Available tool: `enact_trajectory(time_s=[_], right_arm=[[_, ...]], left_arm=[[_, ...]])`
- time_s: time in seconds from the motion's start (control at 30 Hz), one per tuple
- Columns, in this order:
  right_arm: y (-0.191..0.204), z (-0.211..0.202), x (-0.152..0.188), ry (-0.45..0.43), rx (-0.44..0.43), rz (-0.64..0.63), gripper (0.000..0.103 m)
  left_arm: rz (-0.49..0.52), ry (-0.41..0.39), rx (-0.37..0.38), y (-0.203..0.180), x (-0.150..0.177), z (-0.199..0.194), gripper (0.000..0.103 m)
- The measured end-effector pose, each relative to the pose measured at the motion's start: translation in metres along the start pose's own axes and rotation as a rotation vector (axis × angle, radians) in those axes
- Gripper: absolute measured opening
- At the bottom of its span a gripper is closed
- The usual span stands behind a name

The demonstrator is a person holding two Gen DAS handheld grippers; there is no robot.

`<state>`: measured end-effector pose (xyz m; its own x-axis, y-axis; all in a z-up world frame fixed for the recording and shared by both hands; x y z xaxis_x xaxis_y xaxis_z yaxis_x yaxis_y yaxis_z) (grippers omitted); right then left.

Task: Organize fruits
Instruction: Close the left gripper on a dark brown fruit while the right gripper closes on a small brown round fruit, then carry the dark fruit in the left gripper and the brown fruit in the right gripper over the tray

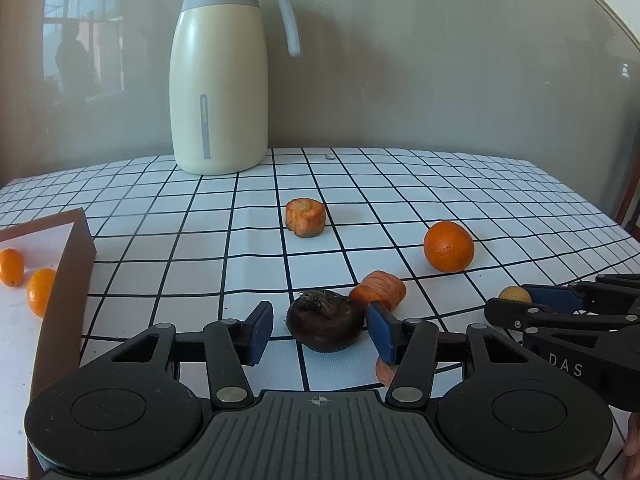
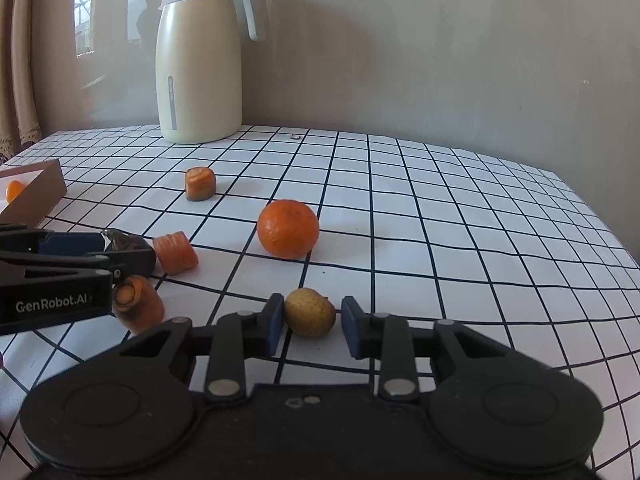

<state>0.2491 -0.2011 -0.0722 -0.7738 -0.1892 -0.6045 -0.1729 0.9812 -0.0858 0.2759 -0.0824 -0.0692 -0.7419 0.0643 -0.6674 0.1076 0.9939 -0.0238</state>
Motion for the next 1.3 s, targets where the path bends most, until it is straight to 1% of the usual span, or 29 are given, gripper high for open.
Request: enact_trajectory(time_s=[0.03, 0.17, 0.33, 0.37, 0.4, 0.47, 0.7, 0.83, 1.03, 1.3], right_arm=[[-0.001, 0.000, 0.000, 0.001, -0.005, 0.004, 0.022], [-0.001, 0.001, -0.001, 0.002, -0.006, 0.006, 0.022], [-0.003, 0.000, 0.000, 0.005, -0.015, 0.014, 0.021], [-0.002, 0.000, 0.000, 0.006, -0.013, 0.012, 0.021], [-0.001, 0.000, 0.000, 0.006, -0.010, 0.007, 0.020], [0.000, 0.000, 0.000, 0.006, -0.005, 0.004, 0.019], [-0.003, -0.004, 0.002, -0.004, -0.005, 0.016, 0.019], [-0.005, -0.009, 0.005, -0.007, -0.004, 0.020, 0.019], [-0.005, -0.009, 0.008, 0.006, -0.006, 0.019, 0.019], [-0.005, -0.006, 0.007, 0.003, -0.004, 0.011, 0.019]], left_arm=[[-0.001, -0.001, 0.003, 0.001, 0.000, 0.001, 0.053], [-0.020, 0.004, 0.021, 0.003, -0.003, 0.005, 0.053], [-0.051, 0.030, 0.063, 0.006, -0.004, 0.009, 0.053], [-0.043, 0.032, 0.070, 0.006, -0.003, 0.008, 0.047], [-0.037, 0.035, 0.080, 0.004, -0.003, 0.007, 0.044], [-0.022, 0.028, 0.068, 0.002, -0.002, 0.005, 0.044], [-0.030, 0.028, 0.049, 0.006, 0.002, -0.001, 0.044], [-0.012, 0.015, 0.018, 0.011, 0.008, -0.009, 0.044], [-0.002, 0.031, -0.008, 0.021, 0.011, -0.008, 0.044], [0.046, 0.024, -0.060, 0.012, 0.011, -0.003, 0.044]])
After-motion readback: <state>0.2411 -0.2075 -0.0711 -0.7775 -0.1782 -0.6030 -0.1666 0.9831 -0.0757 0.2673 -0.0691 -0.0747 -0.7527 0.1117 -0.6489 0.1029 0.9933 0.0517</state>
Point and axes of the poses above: each gripper's, at about its wrist camera, not at the fingertips, and z roughly the way its jaws point, y to its left, x to its underside, the point moved 3 cm from there along z, roughly the way its jaws point, and after that the axes turned 14 degrees about y, right-handed, at the moved point
